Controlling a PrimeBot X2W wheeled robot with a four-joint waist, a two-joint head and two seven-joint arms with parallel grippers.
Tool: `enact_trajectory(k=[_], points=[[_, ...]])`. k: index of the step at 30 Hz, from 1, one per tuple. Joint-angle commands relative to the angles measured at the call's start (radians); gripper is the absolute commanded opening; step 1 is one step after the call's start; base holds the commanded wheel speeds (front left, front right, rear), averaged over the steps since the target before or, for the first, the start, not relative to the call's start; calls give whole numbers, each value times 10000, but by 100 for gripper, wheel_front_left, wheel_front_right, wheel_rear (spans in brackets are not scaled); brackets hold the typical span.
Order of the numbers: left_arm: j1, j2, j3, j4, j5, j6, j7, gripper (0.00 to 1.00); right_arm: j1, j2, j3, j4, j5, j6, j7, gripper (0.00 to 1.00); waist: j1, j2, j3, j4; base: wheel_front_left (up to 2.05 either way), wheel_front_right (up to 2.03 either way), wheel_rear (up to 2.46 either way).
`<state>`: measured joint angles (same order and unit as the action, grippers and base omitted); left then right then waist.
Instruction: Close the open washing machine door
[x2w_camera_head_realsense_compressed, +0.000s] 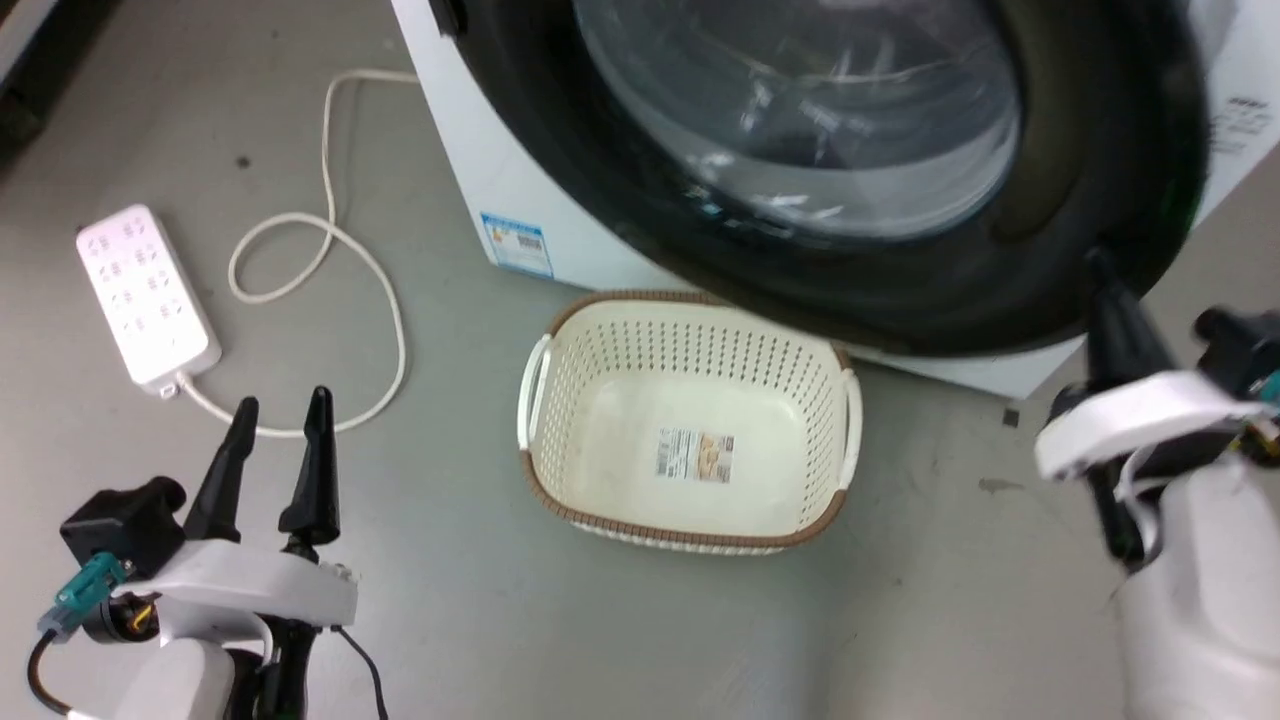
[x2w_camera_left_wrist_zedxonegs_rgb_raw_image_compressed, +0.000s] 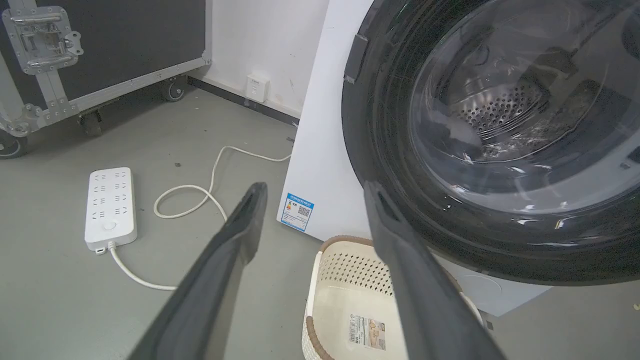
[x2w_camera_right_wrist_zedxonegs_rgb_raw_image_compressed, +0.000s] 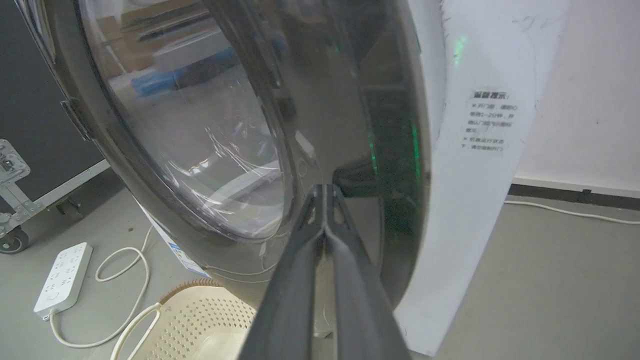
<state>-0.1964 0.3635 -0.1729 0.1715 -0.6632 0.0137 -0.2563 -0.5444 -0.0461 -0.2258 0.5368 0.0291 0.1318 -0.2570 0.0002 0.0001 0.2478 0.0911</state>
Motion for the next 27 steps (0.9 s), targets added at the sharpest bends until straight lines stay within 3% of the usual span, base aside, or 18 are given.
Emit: enact_trajectory(k=[1,14,20,27], points=[[-164,-34,89,37,68,-94,-54,100,-337,-41,-219,61,-154,-11,-39,0,-2,-1,222,97,0,0,0],[-732,-344,682,174,382,-678,-55,100,-2442,-41,-2058,340,-1418,-11,-44,0,-2,-1,1264,470,0,0,0],[-801,-501,887,355,551,-840,-55,100,-2797,-41,-2296,285,-1515,-11,-46,0,-2,-1,1269,439,0,0,0],[-614,-644,1130,481,788,-903,-55,100,-2133,-41,-1978,-425,-695,-11,-46,0,-2,-1,597,101,0,0,0]])
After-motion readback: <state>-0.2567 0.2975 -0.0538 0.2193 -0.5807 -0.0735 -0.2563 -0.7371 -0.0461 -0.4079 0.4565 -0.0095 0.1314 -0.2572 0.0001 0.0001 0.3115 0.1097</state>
